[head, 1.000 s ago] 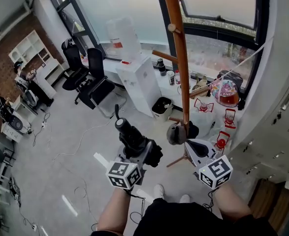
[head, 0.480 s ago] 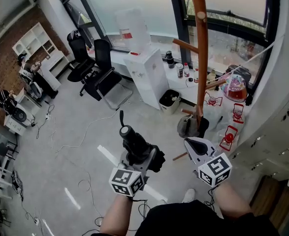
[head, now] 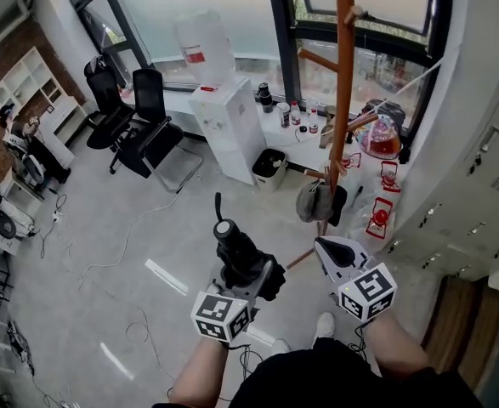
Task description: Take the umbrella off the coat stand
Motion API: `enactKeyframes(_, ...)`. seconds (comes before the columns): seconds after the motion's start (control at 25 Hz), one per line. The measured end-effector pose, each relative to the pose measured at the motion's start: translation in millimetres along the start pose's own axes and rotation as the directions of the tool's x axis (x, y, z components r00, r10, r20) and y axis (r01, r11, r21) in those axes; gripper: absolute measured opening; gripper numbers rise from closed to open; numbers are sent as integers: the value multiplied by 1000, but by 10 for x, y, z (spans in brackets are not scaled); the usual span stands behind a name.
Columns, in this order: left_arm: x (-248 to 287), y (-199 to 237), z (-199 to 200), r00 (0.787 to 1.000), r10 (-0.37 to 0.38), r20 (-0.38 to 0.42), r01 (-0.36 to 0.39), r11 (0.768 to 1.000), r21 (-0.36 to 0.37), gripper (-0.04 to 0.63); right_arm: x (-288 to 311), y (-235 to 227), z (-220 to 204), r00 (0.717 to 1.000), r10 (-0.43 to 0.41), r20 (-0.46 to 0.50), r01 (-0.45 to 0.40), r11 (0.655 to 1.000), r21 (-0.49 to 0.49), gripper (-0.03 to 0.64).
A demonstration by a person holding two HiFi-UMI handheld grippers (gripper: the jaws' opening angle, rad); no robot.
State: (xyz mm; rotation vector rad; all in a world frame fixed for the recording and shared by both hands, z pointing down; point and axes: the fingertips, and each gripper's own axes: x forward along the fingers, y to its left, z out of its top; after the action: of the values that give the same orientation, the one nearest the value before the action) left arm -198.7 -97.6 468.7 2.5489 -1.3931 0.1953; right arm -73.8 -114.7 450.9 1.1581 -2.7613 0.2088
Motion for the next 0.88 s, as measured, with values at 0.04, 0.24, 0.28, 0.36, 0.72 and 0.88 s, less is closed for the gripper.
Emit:
enactKeyframes(0.04,-26,-35,-16,1000,-18,1,18,1000,4,261,-37,40,-8,1000,-15,0,15,1000,-2,54)
enactKeyframes(0.24,-206,-242,-150,992,-120,-39,121,992,30,261,-244,259,-49,995,-99,2,99,995,0,54)
enactKeyframes(0.28,-243,-281,-182,989,-139,-49,141,990,32,261,-288,301,-62,993,-115,2,115,993,3,54)
enactKeyframes(0.36,-299,-342,-223,984,-172,-46,174,984,42,261,-371,378,-95,989,-145,1,145,989,8,54)
enactKeyframes(0.72,-419,-677,-411,954,-296,-54,298,954,41,261,-766,555,-258,965,-262,-10,263,965,21,54)
enactKeyframes(0.88,-442,-804,-448,941,-333,-59,335,941,36,261,-888,579,-273,955,-295,-16,296,955,20,54)
